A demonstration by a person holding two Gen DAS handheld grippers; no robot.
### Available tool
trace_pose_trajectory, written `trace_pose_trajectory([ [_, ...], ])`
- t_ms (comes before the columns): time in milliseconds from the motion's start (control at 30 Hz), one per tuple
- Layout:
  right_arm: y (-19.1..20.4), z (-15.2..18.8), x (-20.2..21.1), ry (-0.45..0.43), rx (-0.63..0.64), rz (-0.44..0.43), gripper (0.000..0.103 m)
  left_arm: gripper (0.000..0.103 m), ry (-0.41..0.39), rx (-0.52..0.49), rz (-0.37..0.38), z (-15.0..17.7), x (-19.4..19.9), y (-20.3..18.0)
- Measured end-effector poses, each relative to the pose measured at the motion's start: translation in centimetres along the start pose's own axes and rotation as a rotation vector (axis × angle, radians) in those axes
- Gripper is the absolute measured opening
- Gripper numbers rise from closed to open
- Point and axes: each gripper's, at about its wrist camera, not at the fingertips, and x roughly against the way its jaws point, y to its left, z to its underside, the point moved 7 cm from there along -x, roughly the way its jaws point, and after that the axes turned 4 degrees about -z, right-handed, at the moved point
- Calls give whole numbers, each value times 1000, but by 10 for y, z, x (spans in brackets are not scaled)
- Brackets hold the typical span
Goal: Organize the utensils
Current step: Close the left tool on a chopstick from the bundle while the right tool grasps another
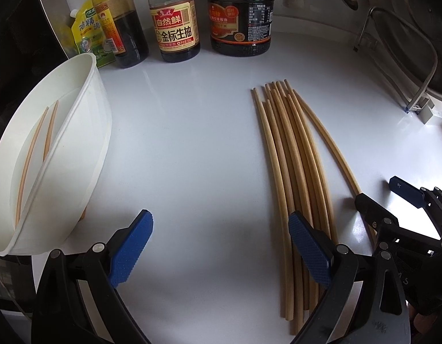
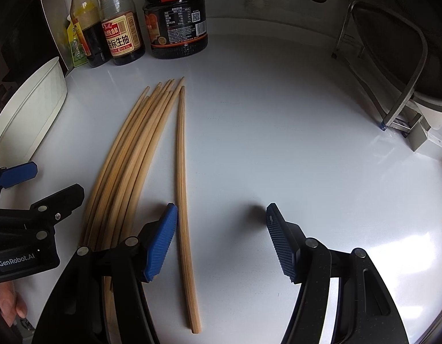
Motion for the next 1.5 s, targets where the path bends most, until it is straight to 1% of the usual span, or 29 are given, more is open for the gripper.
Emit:
trace_pose_trajectory([
  [233, -9, 0, 4, -5, -6, -17, 61, 94, 13, -6, -13, 3, -8, -3],
  [500, -8, 0, 3, -9, -5, -22, 61, 95, 9, -5, -14, 1, -10, -3],
  [600, -9, 0, 2, -10, -4, -19, 61, 95, 25, -6, -20, 2, -13, -2],
  [700, -10, -1, 2, -11, 1, -9, 61, 97, 24, 1, -22, 1, -14, 1],
  [900, -7, -3, -1, -20, 23, -6, 61, 96, 15, 3, -42, -6, -15, 2],
  [967, -4, -3, -1, -29, 38, -8, 61, 91, 5, 4, -39, -8, -13, 0],
  [1033, 0, -4, -2, -35, 58, -16, 59, 77, 0, 9, -10, -10, -10, -2],
  [1067, 2, -4, -2, -38, 67, -23, 57, 74, 0, 10, 1, -10, -10, -4],
  [1133, 8, -4, -1, -43, 88, -33, 44, 59, -1, 11, 14, -11, -8, -6],
  [1167, 11, -4, -1, -43, 100, -41, 40, 54, -1, 10, 24, -11, -7, -8],
  [1233, 18, -5, -1, -40, 128, -54, 22, 30, 2, 6, 47, -12, -5, -11],
  [1267, 21, -5, -1, -36, 145, -57, 17, 23, 4, -3, 49, -13, -4, -13],
  [1300, 24, -5, -1, -31, 159, -61, 6, 10, 6, -12, 51, -13, -4, -15],
  [1333, 27, -6, -2, -25, 169, -59, 6, 7, 9, -18, 52, -13, -4, -16],
  [1400, 28, -6, -2, -20, 165, -68, 6, 7, 16, -19, 59, -12, -4, -15],
  [1500, 24, -7, -2, -12, 113, -99, 6, 7, 36, -13, 75, -11, -5, -13],
])
